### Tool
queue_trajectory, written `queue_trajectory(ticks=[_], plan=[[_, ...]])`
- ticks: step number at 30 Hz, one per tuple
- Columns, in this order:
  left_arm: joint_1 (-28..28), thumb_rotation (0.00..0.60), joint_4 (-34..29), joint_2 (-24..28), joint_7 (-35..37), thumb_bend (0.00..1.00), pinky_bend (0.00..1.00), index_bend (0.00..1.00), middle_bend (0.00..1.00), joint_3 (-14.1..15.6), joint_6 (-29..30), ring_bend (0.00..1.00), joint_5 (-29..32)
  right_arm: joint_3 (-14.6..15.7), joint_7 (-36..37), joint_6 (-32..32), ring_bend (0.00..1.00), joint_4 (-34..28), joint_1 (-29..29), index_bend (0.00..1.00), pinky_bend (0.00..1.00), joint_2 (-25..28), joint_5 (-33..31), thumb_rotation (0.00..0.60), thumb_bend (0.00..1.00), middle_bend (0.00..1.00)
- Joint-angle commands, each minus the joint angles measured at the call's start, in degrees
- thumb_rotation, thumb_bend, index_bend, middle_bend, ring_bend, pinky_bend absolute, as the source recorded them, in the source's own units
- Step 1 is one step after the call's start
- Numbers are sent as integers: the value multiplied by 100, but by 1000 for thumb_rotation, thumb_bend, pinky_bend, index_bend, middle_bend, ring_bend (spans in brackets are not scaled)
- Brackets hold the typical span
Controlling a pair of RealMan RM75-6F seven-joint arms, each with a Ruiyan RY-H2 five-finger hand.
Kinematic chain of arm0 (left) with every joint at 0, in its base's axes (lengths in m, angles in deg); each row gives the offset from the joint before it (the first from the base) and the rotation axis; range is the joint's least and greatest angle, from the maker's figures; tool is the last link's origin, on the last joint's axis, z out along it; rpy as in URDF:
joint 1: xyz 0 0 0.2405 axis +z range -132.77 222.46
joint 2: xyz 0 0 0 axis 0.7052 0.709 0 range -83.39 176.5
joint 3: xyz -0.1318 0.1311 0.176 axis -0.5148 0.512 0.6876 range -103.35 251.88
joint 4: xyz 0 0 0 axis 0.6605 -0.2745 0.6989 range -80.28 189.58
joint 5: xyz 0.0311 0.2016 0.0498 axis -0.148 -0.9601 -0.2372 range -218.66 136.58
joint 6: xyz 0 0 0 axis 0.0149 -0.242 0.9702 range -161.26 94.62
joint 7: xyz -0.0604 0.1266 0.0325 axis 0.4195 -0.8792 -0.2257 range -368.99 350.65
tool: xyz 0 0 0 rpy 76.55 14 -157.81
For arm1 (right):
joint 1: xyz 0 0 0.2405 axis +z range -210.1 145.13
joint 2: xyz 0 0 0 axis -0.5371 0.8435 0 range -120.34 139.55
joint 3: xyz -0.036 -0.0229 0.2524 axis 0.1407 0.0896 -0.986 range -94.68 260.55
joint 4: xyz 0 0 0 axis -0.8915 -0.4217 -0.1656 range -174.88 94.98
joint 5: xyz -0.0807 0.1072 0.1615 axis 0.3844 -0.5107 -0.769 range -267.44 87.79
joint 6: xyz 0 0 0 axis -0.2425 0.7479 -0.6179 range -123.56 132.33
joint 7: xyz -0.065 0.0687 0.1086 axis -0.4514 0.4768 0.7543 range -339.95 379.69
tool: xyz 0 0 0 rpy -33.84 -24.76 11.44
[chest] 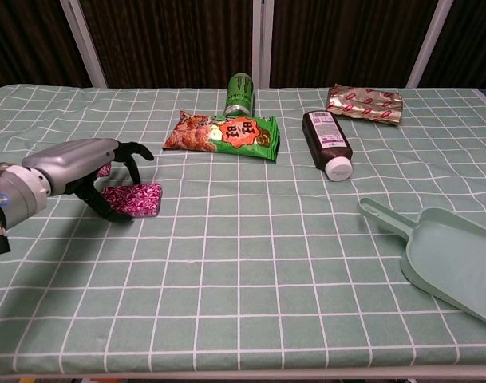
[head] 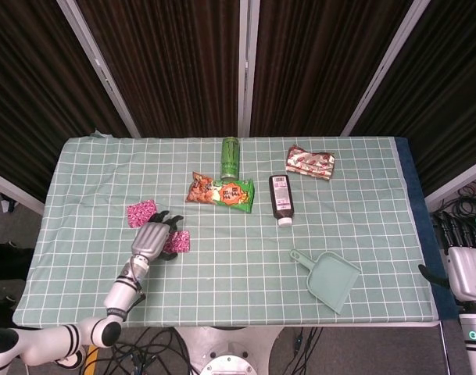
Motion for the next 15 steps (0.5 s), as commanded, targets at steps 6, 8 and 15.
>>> queue_trajectory(ticks=[6,8,15], plan=[[13,600,27,-39,-9,171,132,189,357,-20,-2,82,10,1,21,-19,0,9,2,0,0,4,-11,600,101,0],[21,600,26,-39,17,176,133,194,365,-46,-7,88,36,-1,28,-18,0,14,1,0,0,5,-15,600,101,0],[23,600,65,-21,4,188,134,207,389,-82,4,100,36,-13,69,-52,0,3,11,0,0,14,-43,600,101,0]])
